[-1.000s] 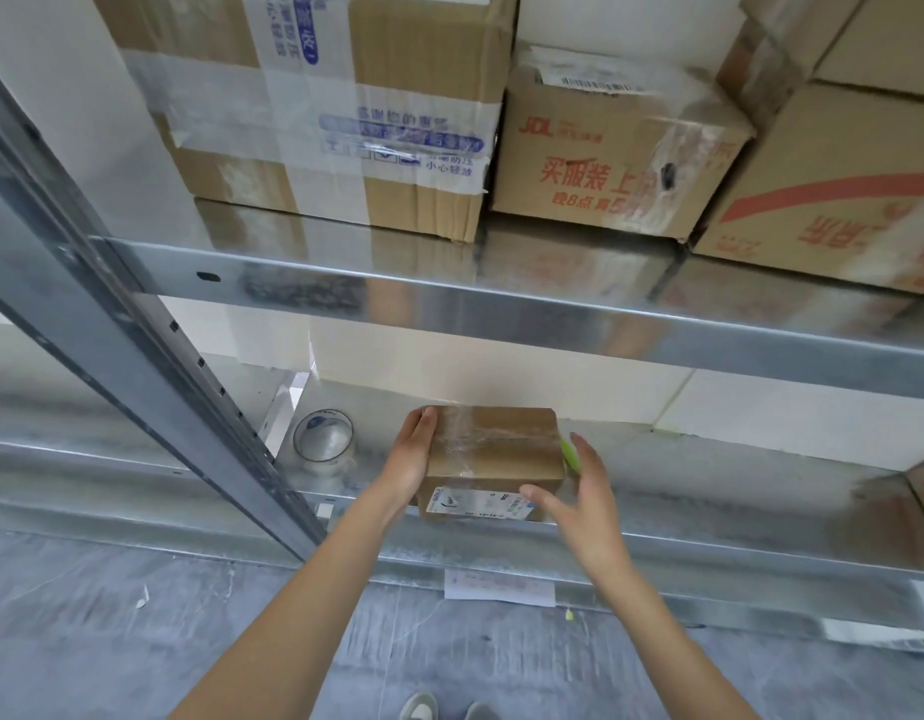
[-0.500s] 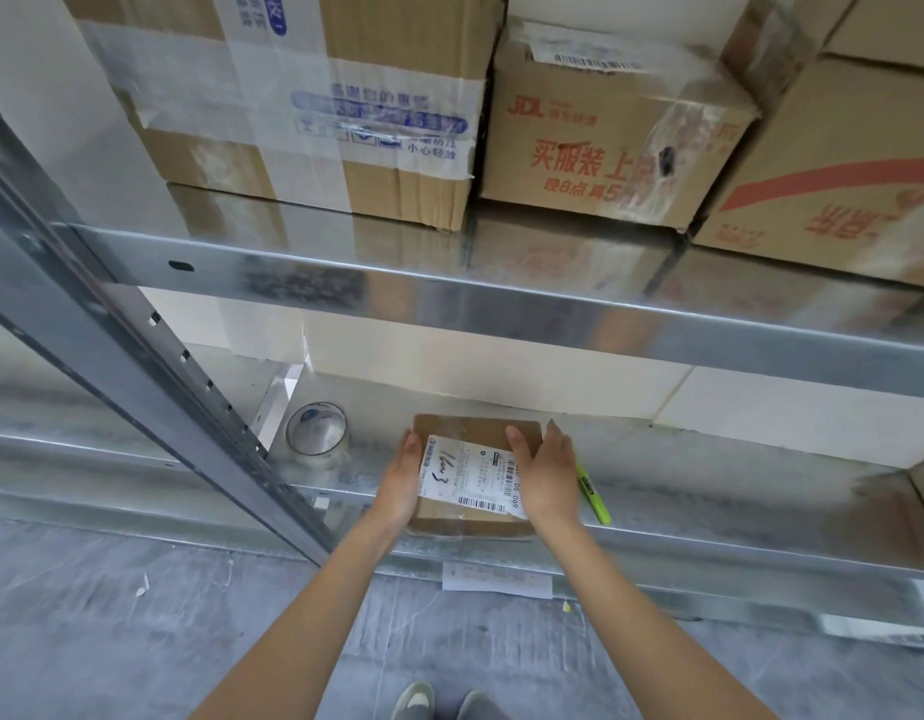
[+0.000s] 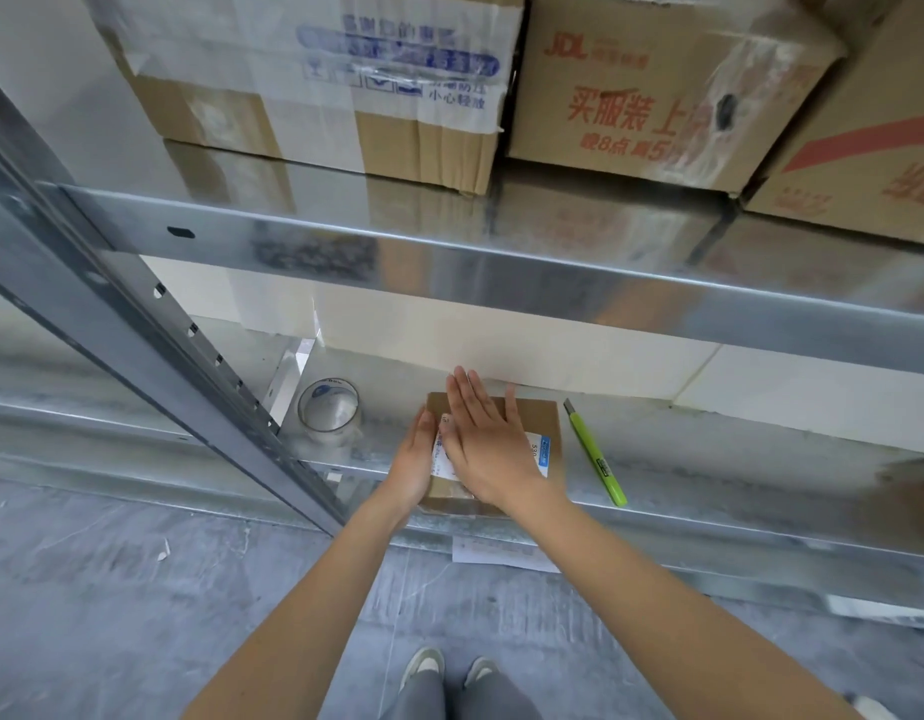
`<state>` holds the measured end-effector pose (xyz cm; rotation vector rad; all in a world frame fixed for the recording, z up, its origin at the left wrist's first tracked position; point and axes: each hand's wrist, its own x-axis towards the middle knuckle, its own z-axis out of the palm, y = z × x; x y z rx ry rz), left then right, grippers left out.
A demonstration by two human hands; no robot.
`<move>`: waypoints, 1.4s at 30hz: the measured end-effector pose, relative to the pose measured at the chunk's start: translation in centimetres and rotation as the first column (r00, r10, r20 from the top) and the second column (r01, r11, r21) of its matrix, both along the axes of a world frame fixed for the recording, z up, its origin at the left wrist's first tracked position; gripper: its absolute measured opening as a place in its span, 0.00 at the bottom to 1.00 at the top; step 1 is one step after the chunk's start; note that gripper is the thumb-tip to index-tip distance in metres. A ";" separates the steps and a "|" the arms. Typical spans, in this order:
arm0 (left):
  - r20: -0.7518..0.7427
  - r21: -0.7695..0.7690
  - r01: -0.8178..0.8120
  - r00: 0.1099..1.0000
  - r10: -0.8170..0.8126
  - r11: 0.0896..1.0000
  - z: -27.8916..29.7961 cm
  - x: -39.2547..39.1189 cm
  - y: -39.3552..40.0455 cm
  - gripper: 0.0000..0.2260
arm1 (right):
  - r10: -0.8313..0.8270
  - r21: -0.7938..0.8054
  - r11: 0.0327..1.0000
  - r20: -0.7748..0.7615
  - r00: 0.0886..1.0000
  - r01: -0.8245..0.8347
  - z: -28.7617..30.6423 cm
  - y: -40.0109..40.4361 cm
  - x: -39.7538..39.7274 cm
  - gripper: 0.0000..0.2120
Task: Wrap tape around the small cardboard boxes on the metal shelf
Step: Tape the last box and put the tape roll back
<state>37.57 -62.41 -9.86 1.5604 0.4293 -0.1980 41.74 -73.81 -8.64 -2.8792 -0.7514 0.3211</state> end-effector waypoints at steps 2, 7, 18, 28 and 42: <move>-0.015 -0.011 -0.027 1.000 0.027 1.000 -0.3 0.1 0.0 0.21 | 0.045 -0.019 0.999 -0.008 0.999 -0.045 0.4 -0.6 -1.7 0.28; -0.037 -0.071 -0.044 0.998 0.041 0.997 -0.3 -0.1 -0.3 0.21 | 0.111 0.086 0.990 0.053 0.992 -0.116 0.3 -3.0 -10.2 0.31; -0.048 -0.044 0.013 0.999 -0.015 0.999 0.4 0.0 -0.1 0.23 | -0.153 0.319 0.940 0.067 0.986 0.124 0.9 -7.6 -8.7 0.41; -0.249 -0.231 -0.095 0.968 0.035 0.968 2.5 -0.1 1.4 0.34 | -0.444 0.621 0.588 -0.288 0.849 0.518 2.2 -10.4 -2.9 0.28; -0.089 0.100 -0.036 0.995 0.045 0.994 3.5 3.9 -0.1 0.25 | -0.250 0.126 0.964 0.132 0.959 0.234 5.1 -3.8 3.4 0.27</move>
